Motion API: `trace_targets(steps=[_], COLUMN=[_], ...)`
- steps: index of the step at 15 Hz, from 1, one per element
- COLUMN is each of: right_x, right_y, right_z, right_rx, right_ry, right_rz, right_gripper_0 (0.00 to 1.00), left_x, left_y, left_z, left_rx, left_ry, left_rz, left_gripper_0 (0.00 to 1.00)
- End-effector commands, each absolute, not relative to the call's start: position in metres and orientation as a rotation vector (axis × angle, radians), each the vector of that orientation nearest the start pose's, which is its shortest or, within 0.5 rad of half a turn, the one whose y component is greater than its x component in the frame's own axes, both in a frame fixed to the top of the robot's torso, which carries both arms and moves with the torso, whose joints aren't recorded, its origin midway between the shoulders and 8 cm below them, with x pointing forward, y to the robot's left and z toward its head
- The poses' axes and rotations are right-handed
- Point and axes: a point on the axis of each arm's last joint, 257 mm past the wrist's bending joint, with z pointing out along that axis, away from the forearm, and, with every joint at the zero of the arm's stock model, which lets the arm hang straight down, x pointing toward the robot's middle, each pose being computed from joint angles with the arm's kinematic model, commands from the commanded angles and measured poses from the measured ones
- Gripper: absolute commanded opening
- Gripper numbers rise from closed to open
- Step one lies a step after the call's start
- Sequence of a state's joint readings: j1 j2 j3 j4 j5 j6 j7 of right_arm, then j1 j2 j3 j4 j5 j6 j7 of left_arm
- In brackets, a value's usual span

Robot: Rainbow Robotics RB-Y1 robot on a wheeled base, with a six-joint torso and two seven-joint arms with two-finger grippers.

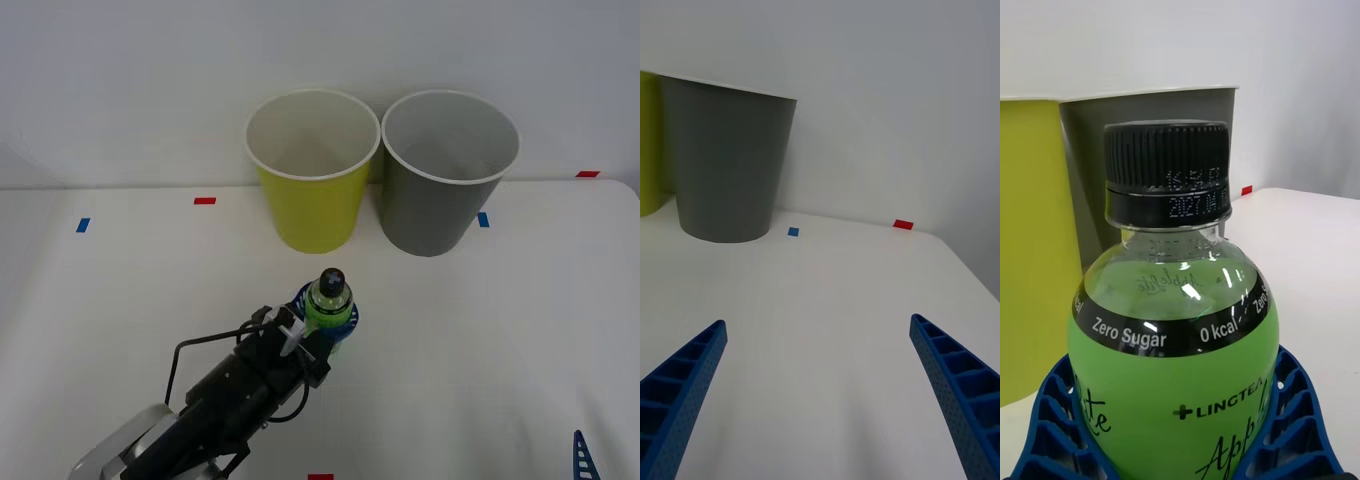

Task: Put cans in the gray bin and PET bottles in the light green bin.

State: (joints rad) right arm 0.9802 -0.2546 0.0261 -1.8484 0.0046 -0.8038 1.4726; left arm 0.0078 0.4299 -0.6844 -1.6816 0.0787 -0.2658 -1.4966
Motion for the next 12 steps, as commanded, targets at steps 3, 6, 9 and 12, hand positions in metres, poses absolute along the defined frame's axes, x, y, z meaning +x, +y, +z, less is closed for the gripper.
trace_targets(steps=[3,6,9,12], right_x=[0.220,0.220,0.220,0.220], right_y=[-0.325,-0.325,-0.325,-0.325], right_z=[-0.245,-0.245,-0.245,-0.245], right_rx=[-0.110,-0.110,-0.110,-0.110], right_ry=[1.452,1.452,1.452,1.452], right_rz=[-0.173,-0.173,-0.173,-0.173], right_gripper_0=[0.85,0.85,0.84,0.85], left_x=[0.407,0.411,0.408,0.398], left_y=[0.001,0.016,0.030,0.039], left_z=[-0.201,-0.177,-0.151,-0.128], left_rx=[0.673,0.675,0.674,0.630], left_ry=[1.457,1.523,1.586,1.675], left_rz=[-0.417,-0.360,-0.314,-0.362], left_gripper_0=[0.00,0.01,0.01,0.01])
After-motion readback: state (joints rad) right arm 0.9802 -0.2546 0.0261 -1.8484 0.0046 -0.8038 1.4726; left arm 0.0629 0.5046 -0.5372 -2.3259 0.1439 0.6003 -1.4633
